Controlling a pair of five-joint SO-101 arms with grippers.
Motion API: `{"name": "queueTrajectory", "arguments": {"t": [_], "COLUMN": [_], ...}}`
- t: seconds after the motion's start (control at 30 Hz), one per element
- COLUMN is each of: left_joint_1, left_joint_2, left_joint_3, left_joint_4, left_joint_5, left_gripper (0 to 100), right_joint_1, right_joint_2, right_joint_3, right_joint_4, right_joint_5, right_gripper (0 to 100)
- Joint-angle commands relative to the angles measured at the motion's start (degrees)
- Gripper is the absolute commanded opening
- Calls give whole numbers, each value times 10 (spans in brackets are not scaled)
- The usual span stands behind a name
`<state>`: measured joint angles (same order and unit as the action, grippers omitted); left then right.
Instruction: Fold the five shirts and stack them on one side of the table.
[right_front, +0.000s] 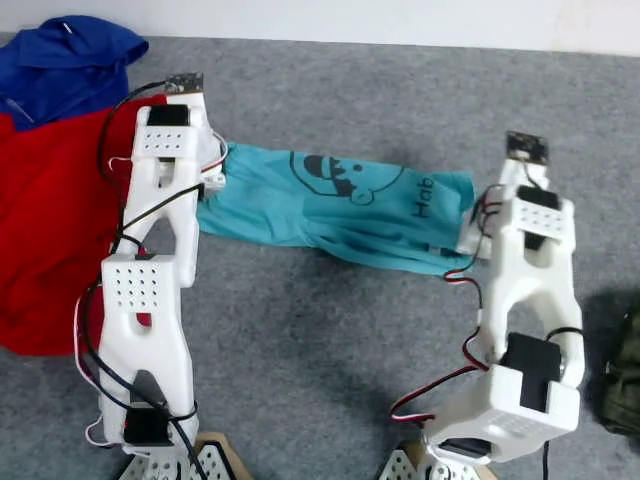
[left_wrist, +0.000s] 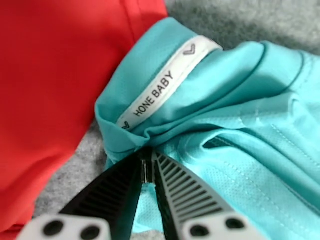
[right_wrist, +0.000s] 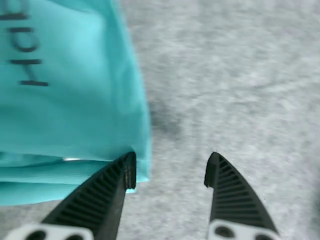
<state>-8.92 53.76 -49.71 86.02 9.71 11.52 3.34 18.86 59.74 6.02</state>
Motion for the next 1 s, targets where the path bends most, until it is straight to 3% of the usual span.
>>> {"name": "queueTrajectory", "arguments": {"t": [0.0, 0.23, 0.47, 0.7, 0.97], "left_joint_1": [-1, 15, 15, 40, 43], "left_joint_2": [-9, -8, -11, -73, -154], "left_joint_3": [-23, -23, -25, -102, -69], "left_joint_4": [-6, -6, -1, 147, 150], "left_joint_5": [-4, -4, -4, -3, -1], "left_gripper": [6, 6, 6, 6, 6], "right_joint_1": [-32, -43, -71, -76, -73], "right_joint_2": [-34, -32, -30, -30, -31], "right_joint_3": [-7, -49, 7, 51, 52], "right_joint_4": [-7, -21, -110, -150, -149], "right_joint_5": [-34, -96, -97, -97, -101], "right_gripper": [238, 238, 238, 238, 238]}}
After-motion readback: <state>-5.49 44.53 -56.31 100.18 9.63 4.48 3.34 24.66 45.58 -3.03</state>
